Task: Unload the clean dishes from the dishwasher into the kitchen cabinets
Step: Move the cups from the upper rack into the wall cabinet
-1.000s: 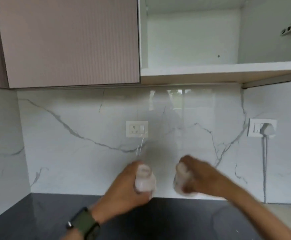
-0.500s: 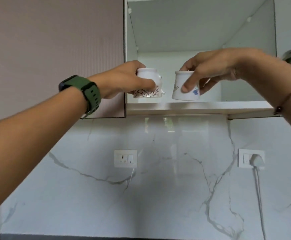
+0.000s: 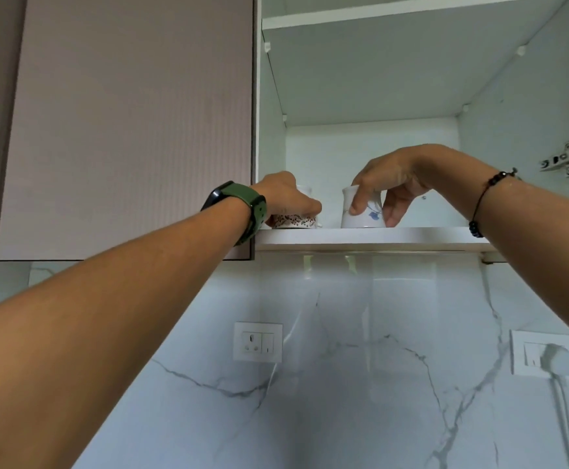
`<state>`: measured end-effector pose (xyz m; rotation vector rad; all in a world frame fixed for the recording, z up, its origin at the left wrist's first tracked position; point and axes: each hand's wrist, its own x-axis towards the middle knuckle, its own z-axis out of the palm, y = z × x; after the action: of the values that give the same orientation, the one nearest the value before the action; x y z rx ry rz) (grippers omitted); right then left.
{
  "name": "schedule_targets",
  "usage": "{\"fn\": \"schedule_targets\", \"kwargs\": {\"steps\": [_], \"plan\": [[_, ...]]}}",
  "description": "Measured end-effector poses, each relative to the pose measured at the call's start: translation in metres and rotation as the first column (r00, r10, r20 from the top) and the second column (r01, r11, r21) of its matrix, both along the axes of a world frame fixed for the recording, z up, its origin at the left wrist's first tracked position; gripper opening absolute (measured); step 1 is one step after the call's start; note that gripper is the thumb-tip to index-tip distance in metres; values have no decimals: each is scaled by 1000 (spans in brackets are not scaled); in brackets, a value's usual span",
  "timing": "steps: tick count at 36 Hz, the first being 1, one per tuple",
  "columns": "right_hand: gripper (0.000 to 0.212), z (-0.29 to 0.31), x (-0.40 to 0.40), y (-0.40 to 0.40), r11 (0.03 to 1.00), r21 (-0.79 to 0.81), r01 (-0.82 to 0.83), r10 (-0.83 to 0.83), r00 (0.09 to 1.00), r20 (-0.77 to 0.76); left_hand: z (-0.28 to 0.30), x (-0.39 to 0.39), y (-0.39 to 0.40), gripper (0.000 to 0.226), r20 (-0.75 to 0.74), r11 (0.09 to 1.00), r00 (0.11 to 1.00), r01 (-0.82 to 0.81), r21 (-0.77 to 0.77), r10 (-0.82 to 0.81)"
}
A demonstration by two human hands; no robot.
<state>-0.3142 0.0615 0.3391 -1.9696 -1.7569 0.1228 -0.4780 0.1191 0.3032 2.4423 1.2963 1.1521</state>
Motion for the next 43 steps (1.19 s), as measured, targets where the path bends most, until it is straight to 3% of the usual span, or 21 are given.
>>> {"fn": "schedule_targets", "kwargs": {"steps": [3,11,15,29,35,43], "plan": [[41,-1,4,5,1000,-5,-18,18,1000,16,0,6,4,25,-42,996,997,-67,60,69],[50,-8,10,14,997,6,-74,74,997,-20,-2,18,6,42,-221,915,925,-225,336,309],[50,-7,11,11,1000,13,-16,16,1000,7,-4,20,6,54,-234,903,917,-226,365,324],[57,-9,12,-10,996,21,86,-86,996,8,-7,31,6,57,-242,916,925,-198,348,292],[80,-9,11,-16,993,45,113,-108,990,-95,-8,25,1,77,-223,927,934,-199,318,278],[74,-32,14,-51,958,223,180,-167,983,-73,-18,9,-46,62,-126,801,959,-134,583,252]]}}
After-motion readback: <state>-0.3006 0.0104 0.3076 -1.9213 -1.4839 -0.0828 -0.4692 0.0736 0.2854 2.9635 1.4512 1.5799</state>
